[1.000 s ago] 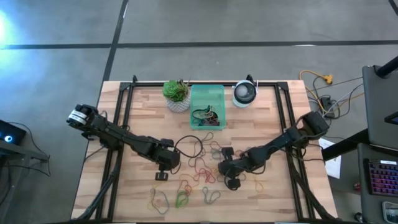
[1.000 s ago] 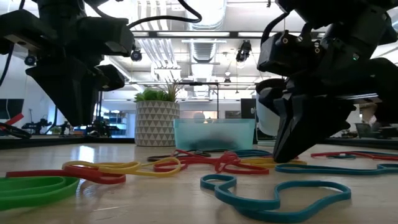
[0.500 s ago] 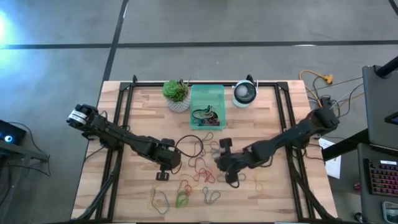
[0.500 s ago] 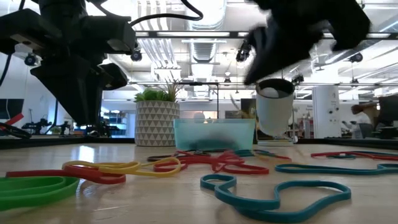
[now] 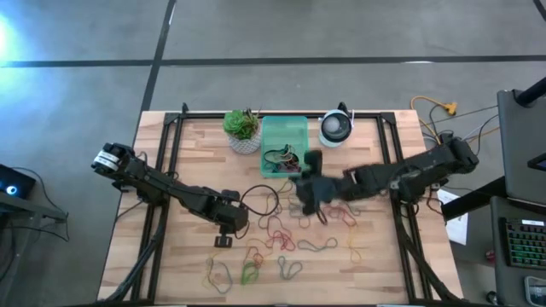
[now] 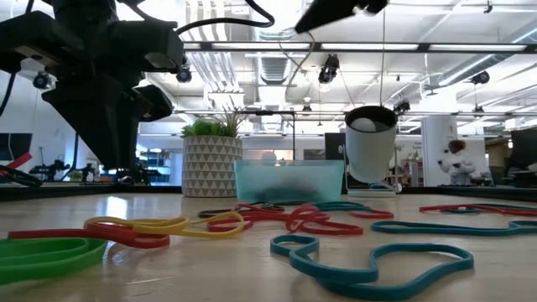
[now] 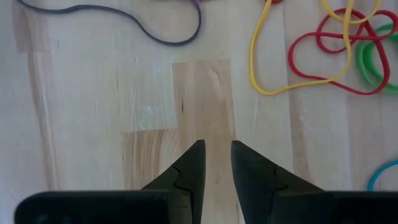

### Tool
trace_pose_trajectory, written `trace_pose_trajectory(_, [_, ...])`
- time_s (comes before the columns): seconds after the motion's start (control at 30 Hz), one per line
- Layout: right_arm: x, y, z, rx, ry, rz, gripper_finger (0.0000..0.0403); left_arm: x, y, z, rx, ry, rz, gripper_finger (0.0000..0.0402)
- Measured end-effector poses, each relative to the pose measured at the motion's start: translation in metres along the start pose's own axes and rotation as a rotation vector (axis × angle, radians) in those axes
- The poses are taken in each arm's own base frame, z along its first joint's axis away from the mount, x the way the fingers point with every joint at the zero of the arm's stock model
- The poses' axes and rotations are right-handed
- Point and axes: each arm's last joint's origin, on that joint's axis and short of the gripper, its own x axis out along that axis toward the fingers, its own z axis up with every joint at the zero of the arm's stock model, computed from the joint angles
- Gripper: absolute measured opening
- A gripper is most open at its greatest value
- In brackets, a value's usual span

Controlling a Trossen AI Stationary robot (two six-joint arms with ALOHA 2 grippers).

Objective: Pick and place rubber bands into bin
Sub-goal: Put the yellow rubber band into the green bin

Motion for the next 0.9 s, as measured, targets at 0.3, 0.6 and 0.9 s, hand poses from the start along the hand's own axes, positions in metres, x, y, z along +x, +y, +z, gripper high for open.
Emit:
trace_pose_trajectory(0.3, [0.049, -0.074, -0.037, 0.204, 0.131, -0.084, 0.0008, 0.0, -0.001, 0.002, 0.001, -0.019, -0.005, 0.0061])
trace_pose_trajectory(0.6, [0.106, -0.106, -0.073, 0.379, 0.14, 0.017, 0.0008, 0.0, -0.001, 0.003, 0.008, -0.027, -0.008, 0.0061])
trace_pose_trajectory(0.9, [0.151, -0.097, -0.1, 0.388, 0.246, 0.057, 0.0008, 0.0, -0.001, 0.003, 0.008, -0.029, -0.009, 0.0061])
